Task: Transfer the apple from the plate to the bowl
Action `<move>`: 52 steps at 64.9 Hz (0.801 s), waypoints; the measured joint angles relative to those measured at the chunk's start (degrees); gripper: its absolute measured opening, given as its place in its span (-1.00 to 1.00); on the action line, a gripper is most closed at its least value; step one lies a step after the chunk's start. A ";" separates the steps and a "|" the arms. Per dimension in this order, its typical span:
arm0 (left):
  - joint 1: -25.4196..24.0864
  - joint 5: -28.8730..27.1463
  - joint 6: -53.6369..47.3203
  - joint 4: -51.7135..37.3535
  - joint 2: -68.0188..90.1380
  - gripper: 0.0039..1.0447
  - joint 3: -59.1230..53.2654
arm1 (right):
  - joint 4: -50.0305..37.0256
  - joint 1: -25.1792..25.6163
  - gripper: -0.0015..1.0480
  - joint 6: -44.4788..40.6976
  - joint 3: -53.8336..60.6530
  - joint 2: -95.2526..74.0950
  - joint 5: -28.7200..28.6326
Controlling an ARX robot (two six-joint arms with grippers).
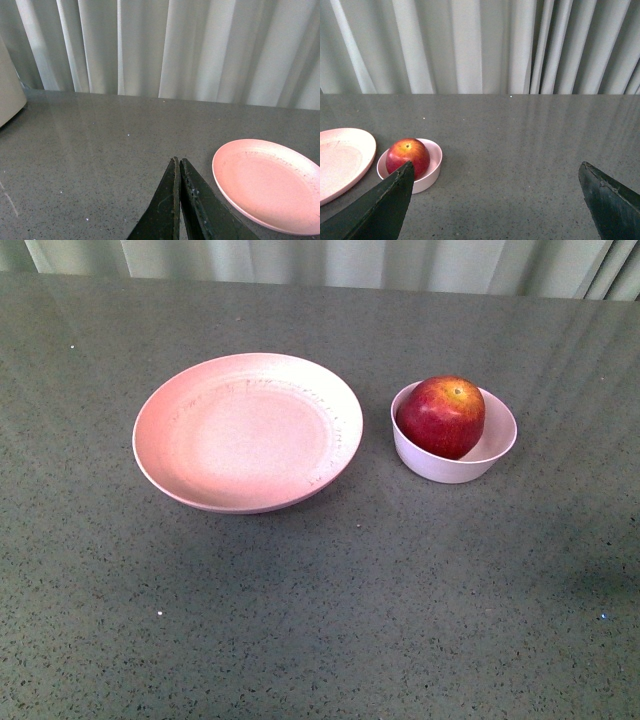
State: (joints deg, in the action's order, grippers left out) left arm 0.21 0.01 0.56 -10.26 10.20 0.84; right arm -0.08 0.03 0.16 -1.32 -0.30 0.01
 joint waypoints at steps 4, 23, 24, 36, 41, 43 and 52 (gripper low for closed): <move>0.00 -0.02 0.00 6.84 -4.98 -0.97 0.02 | 0.00 0.00 0.83 0.00 0.00 0.00 0.00; -0.02 -0.02 0.00 10.27 -9.31 -0.97 0.02 | 0.00 0.00 0.83 0.00 0.00 0.00 -0.02; -0.02 -0.02 0.00 10.27 -9.31 -0.97 0.02 | 0.00 0.00 0.83 0.00 0.00 0.00 0.00; -0.02 -0.02 -0.04 10.27 -9.31 -0.46 0.02 | 0.00 0.00 0.83 0.00 0.00 0.00 0.00; -0.02 -0.02 -0.04 10.27 -9.31 -0.12 0.02 | 0.00 0.00 0.83 0.00 0.00 0.00 0.00; -0.02 -0.02 -0.04 10.27 -9.31 -0.02 0.02 | 0.00 0.00 0.83 0.00 0.00 0.00 0.00; -0.02 -0.02 -0.04 10.27 -9.31 0.46 0.02 | 0.00 0.00 0.83 0.00 0.00 0.00 0.00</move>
State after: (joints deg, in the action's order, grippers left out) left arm 0.19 -0.01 0.51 0.01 0.89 0.86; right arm -0.08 0.03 0.16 -1.32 -0.30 0.01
